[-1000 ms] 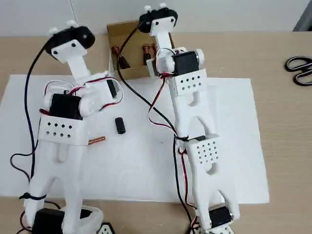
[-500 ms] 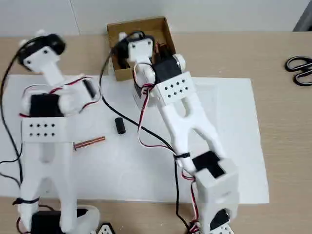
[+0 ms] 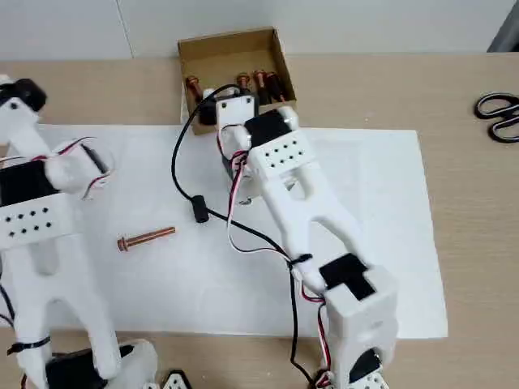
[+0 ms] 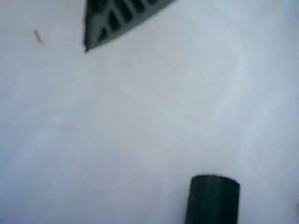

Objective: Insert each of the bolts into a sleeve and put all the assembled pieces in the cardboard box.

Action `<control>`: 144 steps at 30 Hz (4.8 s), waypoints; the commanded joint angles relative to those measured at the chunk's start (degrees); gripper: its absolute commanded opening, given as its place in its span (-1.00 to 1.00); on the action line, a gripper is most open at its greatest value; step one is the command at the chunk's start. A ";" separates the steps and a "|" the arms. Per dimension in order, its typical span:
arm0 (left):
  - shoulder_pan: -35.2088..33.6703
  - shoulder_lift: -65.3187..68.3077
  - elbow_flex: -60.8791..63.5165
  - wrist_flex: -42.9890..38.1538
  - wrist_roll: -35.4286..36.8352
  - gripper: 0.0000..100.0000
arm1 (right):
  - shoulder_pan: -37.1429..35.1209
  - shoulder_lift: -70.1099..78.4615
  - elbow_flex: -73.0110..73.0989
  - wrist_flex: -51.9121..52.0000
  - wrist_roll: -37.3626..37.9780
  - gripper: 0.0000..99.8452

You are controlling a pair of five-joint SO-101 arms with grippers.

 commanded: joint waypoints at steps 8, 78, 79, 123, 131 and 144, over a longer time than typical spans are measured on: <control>-0.88 -2.46 6.55 -1.93 -1.67 -0.87 | -6.73 2.77 -0.44 -7.87 -0.44 -0.45; -0.62 -2.46 6.73 -1.93 0.44 -0.87 | -12.26 17.89 -6.15 -20.44 -4.75 -0.78; -0.62 -2.46 6.73 -1.93 0.44 -0.87 | -12.26 17.71 -6.15 -20.44 -4.75 -0.78; 0.62 -9.58 6.81 -2.81 0.09 -0.87 | -6.55 12.26 -21.27 2.24 -2.64 -1.00; 5.19 -14.77 6.81 -3.25 0.09 -0.87 | -4.00 4.44 -21.89 4.35 -7.91 -0.99; 6.24 -16.70 7.87 -0.26 4.84 -0.91 | 1.45 -5.67 -18.20 5.14 -10.55 -0.99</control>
